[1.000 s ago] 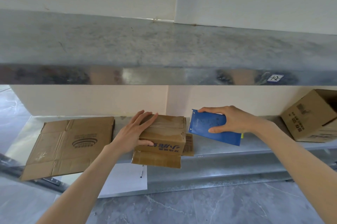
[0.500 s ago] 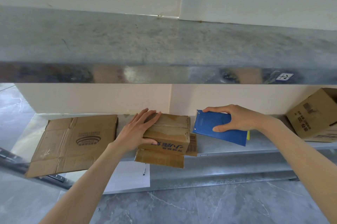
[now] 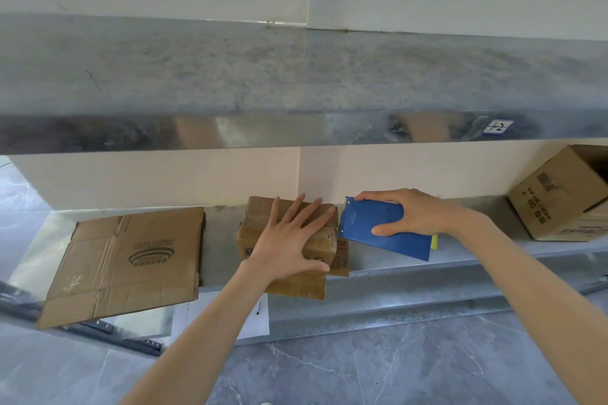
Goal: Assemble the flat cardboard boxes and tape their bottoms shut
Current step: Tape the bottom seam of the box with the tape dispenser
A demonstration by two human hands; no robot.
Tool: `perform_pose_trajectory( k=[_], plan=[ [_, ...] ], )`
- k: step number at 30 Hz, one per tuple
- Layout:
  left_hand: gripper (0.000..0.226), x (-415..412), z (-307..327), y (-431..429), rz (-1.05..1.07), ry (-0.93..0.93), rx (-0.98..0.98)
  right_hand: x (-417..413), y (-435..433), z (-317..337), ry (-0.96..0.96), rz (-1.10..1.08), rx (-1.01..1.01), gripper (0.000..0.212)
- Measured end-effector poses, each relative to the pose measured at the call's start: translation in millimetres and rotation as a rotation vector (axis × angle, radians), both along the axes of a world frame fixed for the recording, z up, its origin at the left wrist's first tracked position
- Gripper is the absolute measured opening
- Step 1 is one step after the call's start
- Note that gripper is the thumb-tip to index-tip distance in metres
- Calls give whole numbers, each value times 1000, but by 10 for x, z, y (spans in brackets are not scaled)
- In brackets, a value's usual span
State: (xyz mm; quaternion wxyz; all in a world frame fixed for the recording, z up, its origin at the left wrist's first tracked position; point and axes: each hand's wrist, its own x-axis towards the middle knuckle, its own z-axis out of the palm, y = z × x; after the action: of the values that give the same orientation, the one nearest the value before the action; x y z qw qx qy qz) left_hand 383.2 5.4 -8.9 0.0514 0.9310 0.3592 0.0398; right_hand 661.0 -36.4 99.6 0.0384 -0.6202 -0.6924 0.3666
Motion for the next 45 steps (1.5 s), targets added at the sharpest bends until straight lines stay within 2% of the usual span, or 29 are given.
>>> perform_pose_trajectory(
  k=[12,20,34,37,45],
  plan=[
    [94,-33,-82,69,-14,46,48,202,-127,-187,207,-58,-54,60],
    [94,-27,-80,88,-11,56,40,298,-150,-137,84,20,-46,62],
    [94,-32,-97,78,-30,39,65,-101,65,-194,-86,60,4,63],
    [94,-28,-108,80,-30,34,65,-170,112,-158,-113,64,36,65],
    [94,7,-102,82,-7,55,69,-318,43,-331,-333,56,191,67]
  ],
)
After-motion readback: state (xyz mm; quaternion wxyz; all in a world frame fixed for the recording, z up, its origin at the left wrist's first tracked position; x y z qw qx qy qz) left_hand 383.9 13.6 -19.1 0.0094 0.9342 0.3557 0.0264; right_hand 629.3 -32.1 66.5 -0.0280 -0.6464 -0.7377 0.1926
